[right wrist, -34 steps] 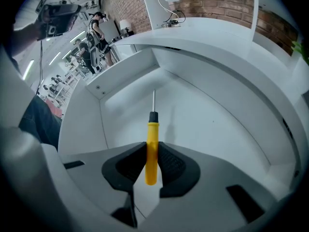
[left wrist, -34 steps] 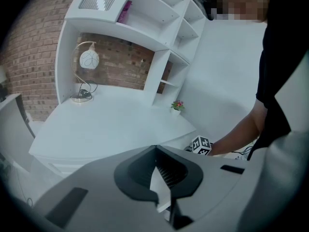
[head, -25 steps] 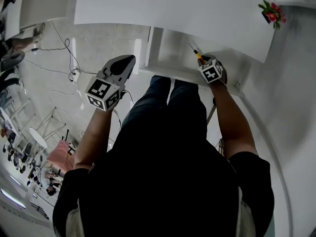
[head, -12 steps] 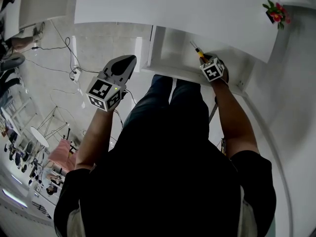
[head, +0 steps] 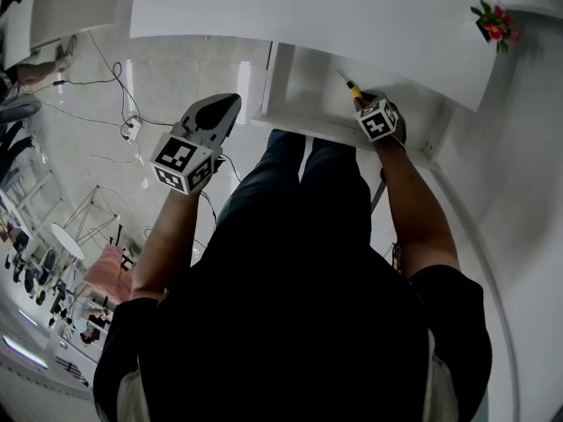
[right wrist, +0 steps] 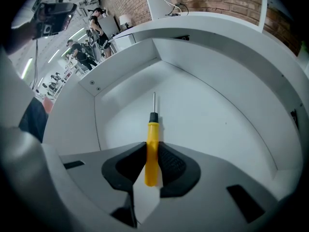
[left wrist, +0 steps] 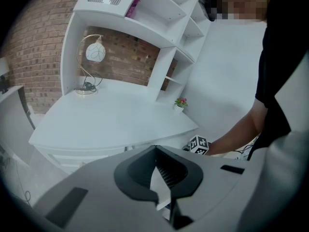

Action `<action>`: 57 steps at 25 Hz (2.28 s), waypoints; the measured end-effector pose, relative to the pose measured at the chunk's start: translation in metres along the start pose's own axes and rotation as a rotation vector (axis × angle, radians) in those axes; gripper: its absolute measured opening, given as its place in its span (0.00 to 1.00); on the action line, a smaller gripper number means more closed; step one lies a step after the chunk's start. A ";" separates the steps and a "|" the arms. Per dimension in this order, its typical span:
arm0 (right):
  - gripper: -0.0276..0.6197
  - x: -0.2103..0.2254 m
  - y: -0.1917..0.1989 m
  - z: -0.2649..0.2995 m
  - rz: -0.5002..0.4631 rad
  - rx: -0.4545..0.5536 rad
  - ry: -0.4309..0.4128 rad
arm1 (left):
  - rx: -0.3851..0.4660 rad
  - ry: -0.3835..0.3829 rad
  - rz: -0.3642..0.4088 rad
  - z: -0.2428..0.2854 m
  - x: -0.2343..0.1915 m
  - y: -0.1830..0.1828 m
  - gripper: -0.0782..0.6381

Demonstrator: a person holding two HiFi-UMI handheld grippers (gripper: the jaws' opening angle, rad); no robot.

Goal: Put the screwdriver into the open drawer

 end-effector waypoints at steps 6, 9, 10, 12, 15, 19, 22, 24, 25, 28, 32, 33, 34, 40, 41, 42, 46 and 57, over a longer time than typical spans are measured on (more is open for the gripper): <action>0.18 0.000 -0.002 0.000 0.003 -0.005 0.004 | 0.001 0.007 0.002 0.000 0.000 -0.002 0.13; 0.18 0.000 -0.002 -0.001 0.011 0.000 0.007 | 0.002 0.005 0.005 0.001 0.001 -0.003 0.13; 0.19 0.000 -0.002 -0.001 0.012 0.002 0.009 | 0.002 0.005 0.006 0.001 0.001 -0.003 0.13; 0.20 0.000 0.000 0.000 0.013 0.005 0.012 | 0.003 0.005 0.008 0.001 0.002 -0.002 0.13; 0.23 0.001 0.000 0.000 0.013 0.004 0.017 | 0.014 0.006 0.014 0.000 0.005 -0.003 0.13; 0.24 0.001 -0.004 -0.004 0.014 0.017 0.030 | 0.015 0.009 0.021 -0.004 0.008 -0.004 0.13; 0.25 0.001 -0.008 -0.009 0.012 0.019 0.033 | 0.025 0.007 0.028 -0.006 0.008 -0.008 0.13; 0.25 0.001 -0.010 -0.014 0.009 0.023 0.041 | 0.030 0.006 0.031 -0.008 0.010 -0.012 0.13; 0.25 0.002 -0.011 -0.017 0.007 0.026 0.045 | 0.032 0.005 0.033 -0.008 0.012 -0.014 0.13; 0.25 0.001 -0.013 -0.027 0.008 0.037 0.053 | 0.042 0.006 0.042 -0.012 0.019 -0.022 0.13; 0.25 0.002 -0.018 -0.044 0.009 0.056 0.068 | 0.063 0.016 0.058 -0.018 0.028 -0.030 0.13; 0.25 0.002 -0.020 -0.048 0.008 0.063 0.072 | 0.067 0.017 0.064 -0.019 0.030 -0.032 0.13; 0.25 0.002 -0.022 -0.052 0.007 0.069 0.076 | 0.071 0.017 0.069 -0.021 0.032 -0.035 0.13; 0.25 0.001 -0.035 -0.078 -0.005 0.103 0.100 | 0.101 0.026 0.101 -0.033 0.045 -0.049 0.13; 0.25 0.000 -0.039 -0.083 -0.007 0.110 0.105 | 0.107 0.026 0.107 -0.035 0.046 -0.052 0.13; 0.25 -0.001 -0.041 -0.086 -0.010 0.117 0.108 | 0.112 0.026 0.112 -0.038 0.048 -0.054 0.13; 0.25 -0.003 -0.046 -0.104 -0.012 0.137 0.130 | 0.125 0.036 0.132 -0.046 0.059 -0.061 0.13; 0.25 -0.006 -0.076 -0.155 -0.013 0.227 0.188 | 0.161 0.054 0.175 -0.063 0.070 -0.084 0.13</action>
Point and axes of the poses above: the fingertips, and each gripper's own axes: z forward along the fingers, x to its right, y out of its underside, the point moved 1 cm from there along -z, backward along the fingers, and after that the axes turned 7 degrees about x, right-handed, at the moved point
